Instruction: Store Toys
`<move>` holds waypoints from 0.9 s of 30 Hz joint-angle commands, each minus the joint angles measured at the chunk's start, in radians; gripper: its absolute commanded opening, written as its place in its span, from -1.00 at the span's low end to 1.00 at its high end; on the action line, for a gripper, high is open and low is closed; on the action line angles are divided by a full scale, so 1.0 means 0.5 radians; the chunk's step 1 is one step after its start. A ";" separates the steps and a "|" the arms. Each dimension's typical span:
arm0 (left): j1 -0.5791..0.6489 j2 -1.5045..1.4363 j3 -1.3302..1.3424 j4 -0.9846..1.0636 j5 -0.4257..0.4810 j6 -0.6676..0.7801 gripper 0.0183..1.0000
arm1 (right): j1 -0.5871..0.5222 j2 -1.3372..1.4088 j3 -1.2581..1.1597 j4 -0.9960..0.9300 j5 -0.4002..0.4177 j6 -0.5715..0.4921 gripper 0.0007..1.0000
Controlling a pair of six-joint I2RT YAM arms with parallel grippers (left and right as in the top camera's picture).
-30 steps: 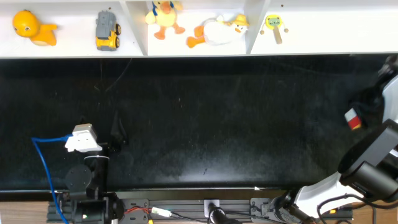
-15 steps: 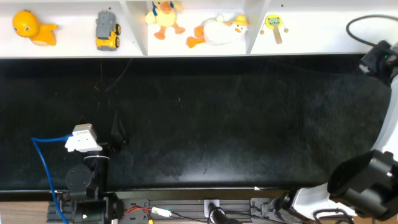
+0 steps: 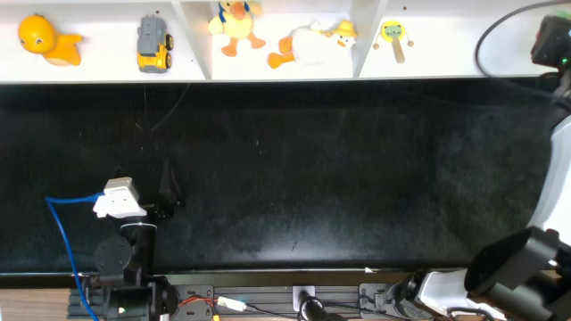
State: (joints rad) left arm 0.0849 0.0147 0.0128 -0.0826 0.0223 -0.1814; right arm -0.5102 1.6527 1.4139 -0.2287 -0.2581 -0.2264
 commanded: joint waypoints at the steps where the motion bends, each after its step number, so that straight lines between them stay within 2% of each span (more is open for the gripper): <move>1: -0.011 -0.024 -0.010 -0.002 -0.011 0.001 1.00 | 0.006 0.156 -0.322 0.632 -0.463 -0.136 -0.91; 3: -0.011 -0.024 -0.010 -0.002 -0.011 0.001 1.00 | 0.031 0.266 -0.378 0.917 -0.585 -0.128 -0.91; 5: -0.011 -0.024 -0.010 -0.002 -0.011 0.001 1.00 | 0.067 0.356 -0.378 1.018 -0.589 -0.057 -0.91; 8: -0.011 -0.024 -0.010 -0.002 -0.011 0.001 1.00 | 0.117 0.442 -0.378 1.059 -0.585 0.061 -0.89; 13: -0.011 -0.024 -0.010 -0.002 -0.011 0.001 1.00 | 0.157 0.493 -0.379 1.048 -0.584 0.065 -0.91; 20: -0.011 -0.024 -0.010 -0.002 -0.011 0.001 1.00 | 0.182 0.406 -0.379 0.507 -0.581 0.287 -0.91; 22: -0.011 -0.024 -0.010 -0.002 -0.011 0.001 1.00 | 0.182 0.327 -0.378 0.303 -0.491 0.226 -0.91; 25: -0.011 -0.024 -0.010 -0.002 -0.011 0.001 0.99 | 0.185 0.181 -0.379 0.011 -0.269 0.062 -0.90; 27: -0.011 -0.024 -0.010 -0.002 -0.011 0.001 1.00 | 0.178 0.096 -0.392 -0.152 -0.275 -0.098 -0.90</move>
State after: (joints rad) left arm 0.0849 0.0147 0.0128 -0.0822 0.0223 -0.1810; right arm -0.4808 1.6440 1.2858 -0.2337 -0.4198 -0.1696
